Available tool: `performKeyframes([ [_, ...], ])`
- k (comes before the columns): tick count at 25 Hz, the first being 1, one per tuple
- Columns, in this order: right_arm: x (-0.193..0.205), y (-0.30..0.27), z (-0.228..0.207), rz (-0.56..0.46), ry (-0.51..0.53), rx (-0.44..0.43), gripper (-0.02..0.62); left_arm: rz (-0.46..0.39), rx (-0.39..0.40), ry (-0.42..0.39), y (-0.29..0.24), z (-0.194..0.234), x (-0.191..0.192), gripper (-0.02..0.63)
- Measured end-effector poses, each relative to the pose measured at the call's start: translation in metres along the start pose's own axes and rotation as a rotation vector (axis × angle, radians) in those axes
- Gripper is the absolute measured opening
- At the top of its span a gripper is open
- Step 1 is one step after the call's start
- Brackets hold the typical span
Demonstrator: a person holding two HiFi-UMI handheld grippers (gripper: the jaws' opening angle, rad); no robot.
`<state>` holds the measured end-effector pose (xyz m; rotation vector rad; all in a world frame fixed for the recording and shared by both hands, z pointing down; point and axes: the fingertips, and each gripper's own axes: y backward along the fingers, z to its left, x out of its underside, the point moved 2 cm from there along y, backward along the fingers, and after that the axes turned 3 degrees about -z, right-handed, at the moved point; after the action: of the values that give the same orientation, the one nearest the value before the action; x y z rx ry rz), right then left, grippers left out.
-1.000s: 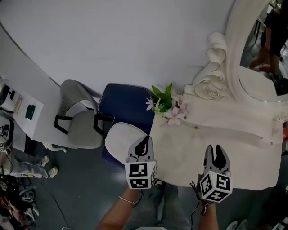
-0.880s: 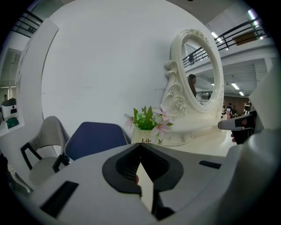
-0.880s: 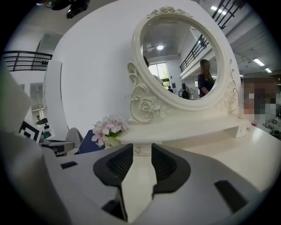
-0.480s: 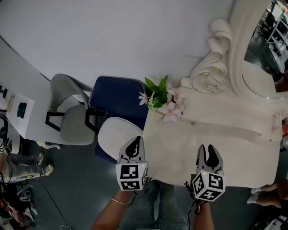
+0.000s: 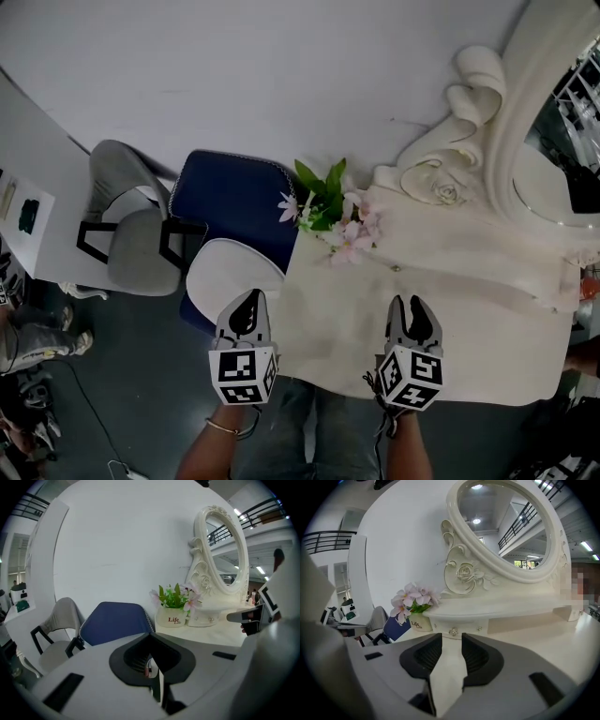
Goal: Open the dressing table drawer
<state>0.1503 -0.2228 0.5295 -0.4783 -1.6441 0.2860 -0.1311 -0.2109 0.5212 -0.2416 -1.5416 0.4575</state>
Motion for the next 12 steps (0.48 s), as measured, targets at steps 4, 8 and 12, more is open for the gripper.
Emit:
performKeyframes([
  [4, 0.006, -0.017, 0.001, 0.021, 0.007, -0.001, 0.138, 0.016, -0.035, 0.013, 0.000, 0.014, 0.010, 0.006],
  [8, 0.009, -0.032, 0.002, 0.038, 0.008, 0.002, 0.138, 0.027, -0.069, 0.032, 0.001, 0.030, 0.016, 0.006],
  [12, 0.009, -0.046, 0.001, 0.047, 0.009, 0.010, 0.141, 0.034, -0.095, 0.047, -0.001, 0.040, 0.022, 0.007],
])
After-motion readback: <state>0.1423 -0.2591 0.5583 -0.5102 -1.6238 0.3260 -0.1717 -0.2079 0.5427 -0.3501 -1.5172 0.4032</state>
